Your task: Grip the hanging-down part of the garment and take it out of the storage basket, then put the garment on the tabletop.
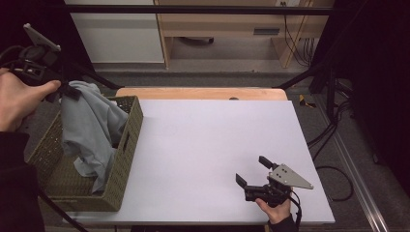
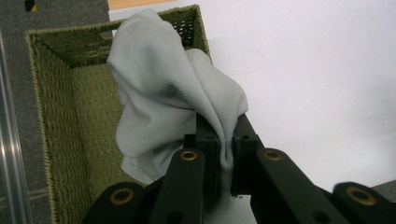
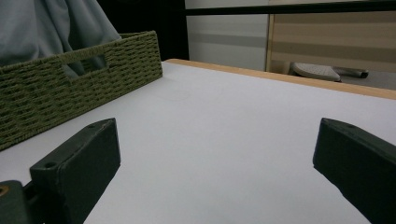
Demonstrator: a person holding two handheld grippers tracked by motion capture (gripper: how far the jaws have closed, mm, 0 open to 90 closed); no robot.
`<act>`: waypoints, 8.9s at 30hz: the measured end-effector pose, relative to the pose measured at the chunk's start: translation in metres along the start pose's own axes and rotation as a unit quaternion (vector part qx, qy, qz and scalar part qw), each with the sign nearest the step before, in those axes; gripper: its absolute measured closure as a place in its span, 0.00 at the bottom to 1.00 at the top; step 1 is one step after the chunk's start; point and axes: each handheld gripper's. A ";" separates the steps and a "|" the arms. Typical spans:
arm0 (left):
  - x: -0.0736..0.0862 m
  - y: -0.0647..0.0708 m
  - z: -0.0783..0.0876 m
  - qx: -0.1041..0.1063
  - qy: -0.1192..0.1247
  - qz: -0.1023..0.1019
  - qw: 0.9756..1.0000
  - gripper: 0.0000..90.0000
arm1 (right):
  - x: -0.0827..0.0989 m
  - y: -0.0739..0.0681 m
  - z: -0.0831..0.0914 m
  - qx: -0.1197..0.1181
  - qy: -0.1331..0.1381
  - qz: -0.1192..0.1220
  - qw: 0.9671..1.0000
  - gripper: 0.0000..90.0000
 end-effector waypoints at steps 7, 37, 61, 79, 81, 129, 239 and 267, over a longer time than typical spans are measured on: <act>-0.006 0.004 0.006 -0.007 -0.001 -0.005 1.000 0.94 | -0.010 -0.008 -0.015 -0.022 0.005 0.005 1.000 0.01; -0.010 0.000 0.013 -0.002 0.002 -0.010 1.000 0.94 | -0.077 -0.107 -0.173 -0.171 0.009 0.016 0.985 0.04; -0.012 0.003 0.010 -0.006 -0.006 -0.014 1.000 0.94 | -0.084 -0.173 -0.254 -0.239 -0.016 0.018 0.971 0.07; -0.009 0.006 0.011 -0.003 -0.006 -0.022 1.000 0.94 | -0.064 -0.206 -0.305 -0.260 -0.055 0.018 0.964 0.33; -0.007 0.003 0.011 -0.003 -0.005 -0.020 1.000 0.94 | -0.063 -0.207 -0.307 -0.264 -0.057 0.021 0.963 0.46; -0.003 -0.003 0.014 0.000 0.010 -0.015 1.000 0.94 | -0.180 -0.150 -0.197 -0.195 0.039 0.090 0.976 0.98; 0.000 0.035 -0.013 0.028 0.003 -0.073 0.997 0.93 | -0.008 0.007 -0.008 0.015 0.006 -0.007 1.000 0.03; -0.003 0.055 -0.006 0.050 0.021 -0.092 0.994 0.94 | 0.003 0.013 0.006 0.040 0.014 -0.013 0.999 0.03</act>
Point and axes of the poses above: each handheld gripper's, and its own axes: z roughly backward along the jaws, x roughly out of its underside, y roughly to its right, and after that the axes turned 5 degrees about -x, right-handed
